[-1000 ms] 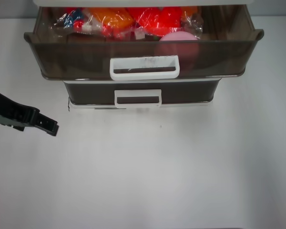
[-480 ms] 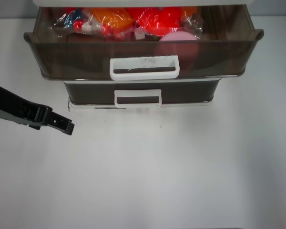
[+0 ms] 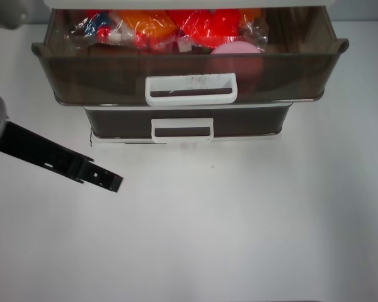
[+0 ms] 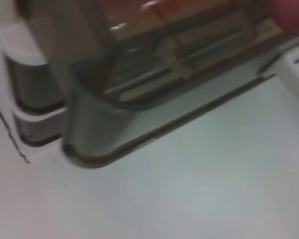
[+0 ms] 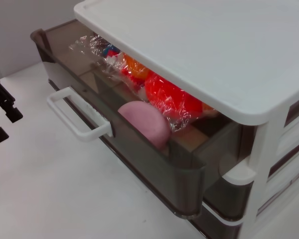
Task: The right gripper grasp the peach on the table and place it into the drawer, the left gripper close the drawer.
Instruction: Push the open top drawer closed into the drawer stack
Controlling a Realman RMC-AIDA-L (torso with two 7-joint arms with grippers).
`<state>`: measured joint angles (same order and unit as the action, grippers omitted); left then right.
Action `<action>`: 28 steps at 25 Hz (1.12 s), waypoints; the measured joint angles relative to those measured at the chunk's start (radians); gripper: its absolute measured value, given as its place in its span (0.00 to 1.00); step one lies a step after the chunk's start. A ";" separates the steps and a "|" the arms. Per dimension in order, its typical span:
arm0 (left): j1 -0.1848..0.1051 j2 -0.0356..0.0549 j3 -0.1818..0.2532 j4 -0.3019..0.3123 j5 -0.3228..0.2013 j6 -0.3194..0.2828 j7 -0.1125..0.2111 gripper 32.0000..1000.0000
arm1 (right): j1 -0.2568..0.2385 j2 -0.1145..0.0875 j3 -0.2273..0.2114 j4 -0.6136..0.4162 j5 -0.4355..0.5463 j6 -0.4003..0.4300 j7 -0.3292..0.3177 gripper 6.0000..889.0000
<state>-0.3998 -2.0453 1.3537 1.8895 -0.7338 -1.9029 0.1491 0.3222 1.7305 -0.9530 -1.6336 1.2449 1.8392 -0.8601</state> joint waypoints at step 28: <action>-0.324 -0.0112 0.313 -0.009 -0.052 0.023 -0.006 0.85 | 0.038 0.001 -0.009 0.016 0.001 0.000 -0.005 0.97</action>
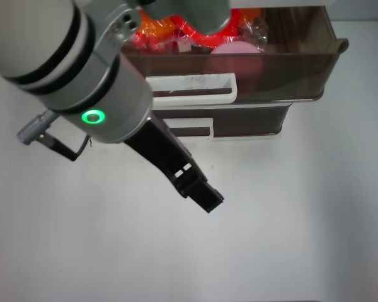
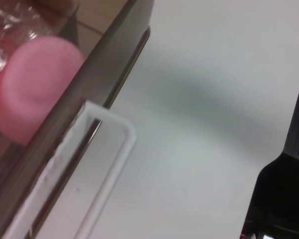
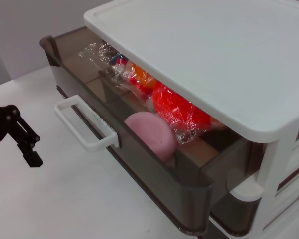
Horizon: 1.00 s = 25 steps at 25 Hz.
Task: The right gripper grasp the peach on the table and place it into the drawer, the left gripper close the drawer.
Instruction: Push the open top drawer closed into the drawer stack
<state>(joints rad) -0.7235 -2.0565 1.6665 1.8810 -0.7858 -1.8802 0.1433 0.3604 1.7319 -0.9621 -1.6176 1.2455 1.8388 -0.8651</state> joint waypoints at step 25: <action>-0.103 0.0048 -0.012 -0.075 0.023 0.052 0.058 0.85 | 0.020 0.028 -0.001 0.001 -0.026 0.000 -0.020 0.97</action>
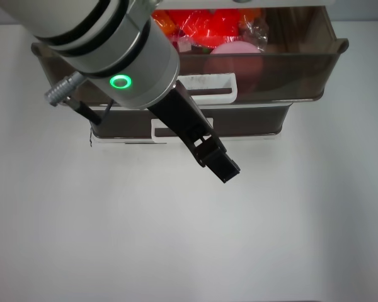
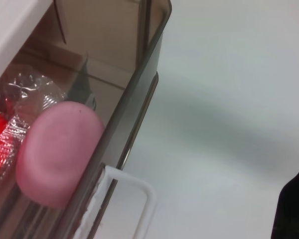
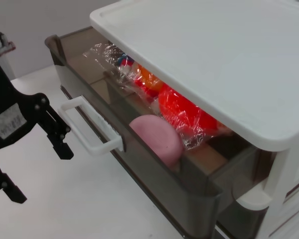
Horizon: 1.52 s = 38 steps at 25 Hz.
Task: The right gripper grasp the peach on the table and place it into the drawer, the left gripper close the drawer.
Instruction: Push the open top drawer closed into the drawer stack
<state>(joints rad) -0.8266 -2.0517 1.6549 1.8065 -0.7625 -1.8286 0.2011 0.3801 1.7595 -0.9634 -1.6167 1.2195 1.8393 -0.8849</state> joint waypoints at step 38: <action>-0.009 0.0023 -0.027 -0.064 0.128 0.112 0.092 0.85 | 0.003 0.017 0.000 0.001 0.000 0.000 -0.017 0.97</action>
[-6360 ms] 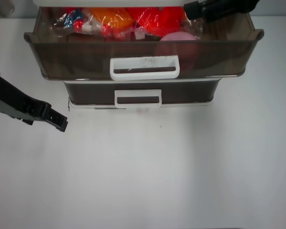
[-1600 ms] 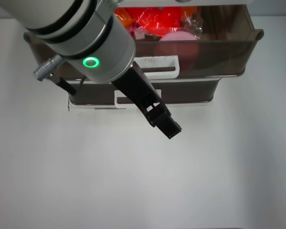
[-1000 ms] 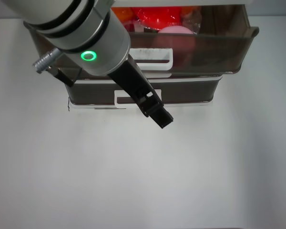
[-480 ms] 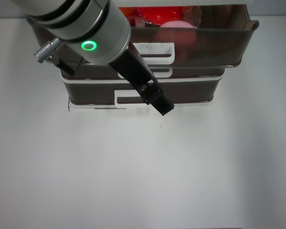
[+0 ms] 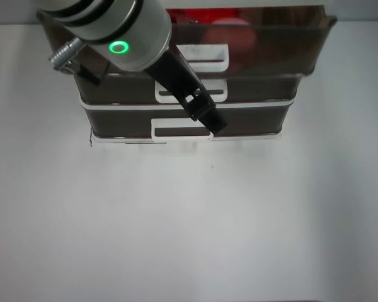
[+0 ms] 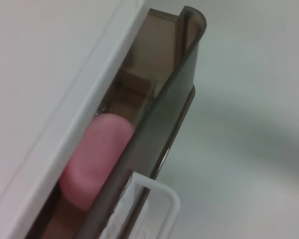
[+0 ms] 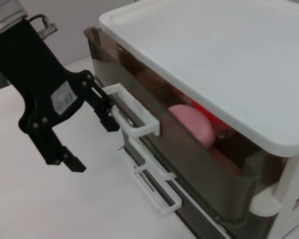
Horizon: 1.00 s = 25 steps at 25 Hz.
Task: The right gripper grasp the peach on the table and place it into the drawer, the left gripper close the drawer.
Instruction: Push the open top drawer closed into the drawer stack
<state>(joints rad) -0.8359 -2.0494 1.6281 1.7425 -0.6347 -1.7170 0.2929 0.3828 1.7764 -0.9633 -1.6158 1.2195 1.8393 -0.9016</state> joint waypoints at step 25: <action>0.009 -0.0004 0.000 -0.009 0.049 0.069 0.005 0.85 | 0.001 0.003 0.002 0.025 0.000 -0.002 -0.011 0.97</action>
<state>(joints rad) -0.8270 -2.0498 1.6277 1.7337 -0.5857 -1.6476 0.2976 0.3835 1.7795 -0.9617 -1.5907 1.2195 1.8376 -0.9128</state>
